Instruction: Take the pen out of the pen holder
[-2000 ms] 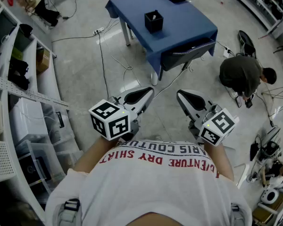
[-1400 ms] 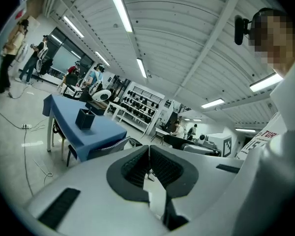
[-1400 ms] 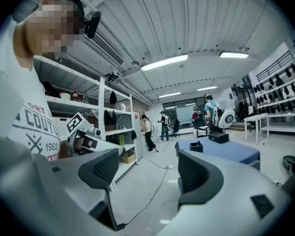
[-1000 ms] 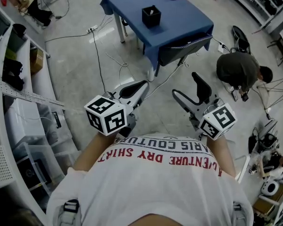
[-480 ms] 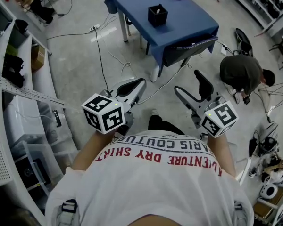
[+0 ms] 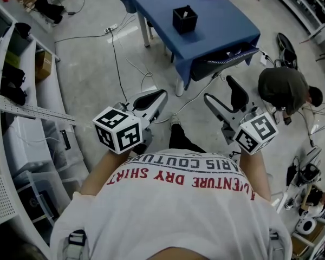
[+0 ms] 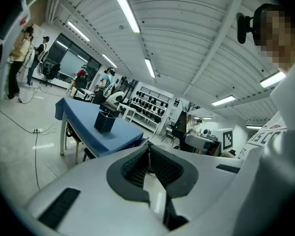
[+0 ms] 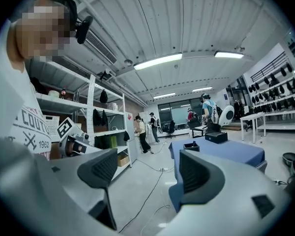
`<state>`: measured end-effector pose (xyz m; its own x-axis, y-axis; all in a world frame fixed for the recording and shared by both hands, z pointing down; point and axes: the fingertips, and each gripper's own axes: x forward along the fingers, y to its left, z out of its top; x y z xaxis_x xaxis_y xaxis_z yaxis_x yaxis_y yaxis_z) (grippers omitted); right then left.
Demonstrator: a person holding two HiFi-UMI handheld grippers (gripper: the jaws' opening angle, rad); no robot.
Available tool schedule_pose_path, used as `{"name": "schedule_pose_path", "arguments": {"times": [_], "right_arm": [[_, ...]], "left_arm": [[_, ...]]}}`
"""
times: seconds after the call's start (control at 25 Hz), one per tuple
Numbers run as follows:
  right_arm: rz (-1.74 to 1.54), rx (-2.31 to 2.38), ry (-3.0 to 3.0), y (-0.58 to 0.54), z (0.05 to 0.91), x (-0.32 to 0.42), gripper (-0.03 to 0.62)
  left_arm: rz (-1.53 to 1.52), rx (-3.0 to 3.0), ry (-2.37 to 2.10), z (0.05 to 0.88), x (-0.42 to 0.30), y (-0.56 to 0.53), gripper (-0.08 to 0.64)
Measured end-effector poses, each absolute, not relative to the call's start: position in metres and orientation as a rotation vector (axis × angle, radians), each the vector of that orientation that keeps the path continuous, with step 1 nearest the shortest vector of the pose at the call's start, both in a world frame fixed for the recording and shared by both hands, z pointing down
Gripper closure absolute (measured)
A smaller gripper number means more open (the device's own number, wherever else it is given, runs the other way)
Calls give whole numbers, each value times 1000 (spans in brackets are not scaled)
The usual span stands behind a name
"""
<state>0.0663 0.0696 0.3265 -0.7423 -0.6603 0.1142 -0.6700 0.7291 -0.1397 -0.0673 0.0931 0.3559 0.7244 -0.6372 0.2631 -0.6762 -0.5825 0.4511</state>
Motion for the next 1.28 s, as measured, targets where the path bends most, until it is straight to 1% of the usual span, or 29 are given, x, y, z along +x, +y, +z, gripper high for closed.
{"name": "schedule_pose_path", "arguments": {"times": [0.6, 0.92, 1.28], "right_arm": [[453, 1002, -2861, -118, 367, 76, 222], [440, 864, -2905, -171, 366, 63, 224], [393, 811, -2908, -196, 361, 54, 224]], "left_arm": [[195, 2303, -1038, 371, -51, -89, 528], [202, 2321, -1060, 369, -42, -153, 528], [169, 2326, -1092, 368, -52, -177, 528]]}}
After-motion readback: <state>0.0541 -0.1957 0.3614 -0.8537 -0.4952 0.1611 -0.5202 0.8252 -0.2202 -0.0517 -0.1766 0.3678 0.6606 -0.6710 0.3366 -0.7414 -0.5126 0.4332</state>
